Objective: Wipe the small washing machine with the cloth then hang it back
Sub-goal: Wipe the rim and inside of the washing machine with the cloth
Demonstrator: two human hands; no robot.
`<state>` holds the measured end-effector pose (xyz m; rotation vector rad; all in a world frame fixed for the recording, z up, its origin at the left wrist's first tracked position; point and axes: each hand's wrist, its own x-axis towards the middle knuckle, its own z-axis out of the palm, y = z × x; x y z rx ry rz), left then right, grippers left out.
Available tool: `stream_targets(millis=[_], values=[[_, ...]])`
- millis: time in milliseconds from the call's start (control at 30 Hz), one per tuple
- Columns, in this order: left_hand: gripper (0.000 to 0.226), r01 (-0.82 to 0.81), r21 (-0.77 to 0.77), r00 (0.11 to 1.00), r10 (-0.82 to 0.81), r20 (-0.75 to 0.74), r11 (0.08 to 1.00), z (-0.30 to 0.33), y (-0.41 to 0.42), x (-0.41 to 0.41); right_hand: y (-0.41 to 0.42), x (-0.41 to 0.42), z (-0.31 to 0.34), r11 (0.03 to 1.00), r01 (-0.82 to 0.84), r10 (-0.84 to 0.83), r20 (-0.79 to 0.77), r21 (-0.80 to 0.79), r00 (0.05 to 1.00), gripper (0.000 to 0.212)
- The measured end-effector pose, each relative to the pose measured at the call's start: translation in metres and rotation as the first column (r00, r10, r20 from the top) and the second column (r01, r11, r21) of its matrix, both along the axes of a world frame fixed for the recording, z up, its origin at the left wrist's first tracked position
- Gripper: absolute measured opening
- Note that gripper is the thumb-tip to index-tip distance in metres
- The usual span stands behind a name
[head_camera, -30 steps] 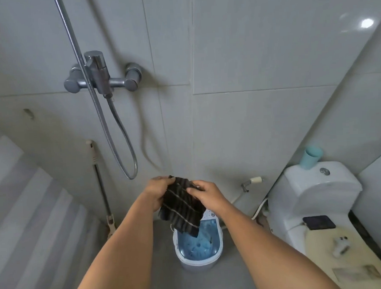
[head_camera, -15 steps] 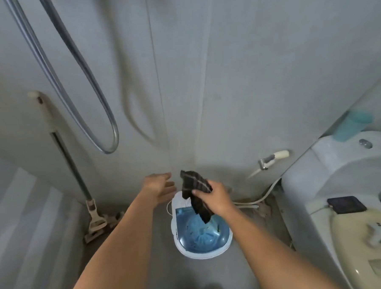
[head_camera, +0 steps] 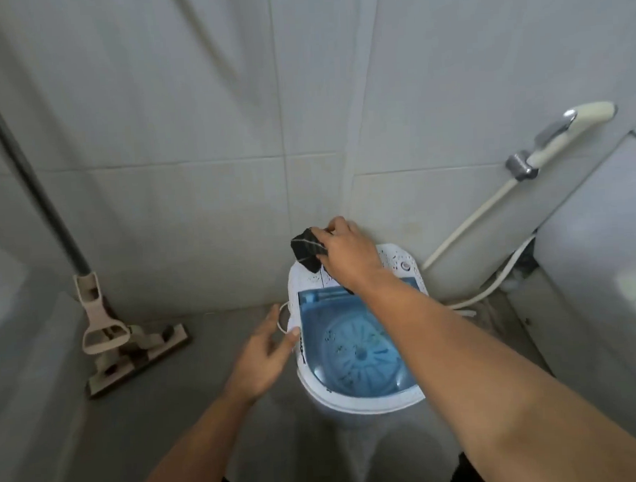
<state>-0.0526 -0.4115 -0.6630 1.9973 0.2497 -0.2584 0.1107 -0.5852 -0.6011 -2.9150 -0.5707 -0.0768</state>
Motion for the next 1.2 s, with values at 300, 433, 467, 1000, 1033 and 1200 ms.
stream_targets(millis=[300, 433, 467, 1000, 1033, 1200], values=[[0.158, 0.340, 0.195, 0.923, -0.366, 0.115, 0.920, -0.048, 0.018, -0.015, 0.003, -0.014, -0.028, 0.991, -0.116, 0.116, 0.004, -0.063, 0.993, 0.058], [0.161, 0.369, 0.235, 0.895, -0.412, 0.171, 0.899, -0.052, 0.018, -0.007, 0.006, -0.013, -0.039, 0.992, -0.119, 0.119, 0.009, -0.032, 0.993, 0.053], [0.161, 0.371, 0.231, 0.891, -0.415, 0.185, 0.900, -0.050, 0.017, -0.004, 0.008, -0.012, -0.041, 0.993, -0.116, 0.117, 0.009, -0.032, 0.993, 0.053], [0.156, 0.389, 0.295, 0.857, -0.460, 0.233, 0.873, -0.046, 0.017, 0.002, 0.028, -0.040, -0.060, 0.993, -0.118, 0.117, 0.046, 0.027, 0.992, 0.044], [0.157, 0.385, 0.294, 0.859, -0.456, 0.233, 0.875, -0.046, 0.017, 0.002, 0.028, -0.044, -0.062, 0.991, -0.122, 0.120, 0.035, 0.049, 0.992, 0.042], [0.158, 0.377, 0.308, 0.860, -0.453, 0.234, 0.874, -0.045, 0.017, 0.002, 0.025, -0.054, -0.065, 0.989, -0.129, 0.125, 0.059, 0.066, 0.990, 0.043]])
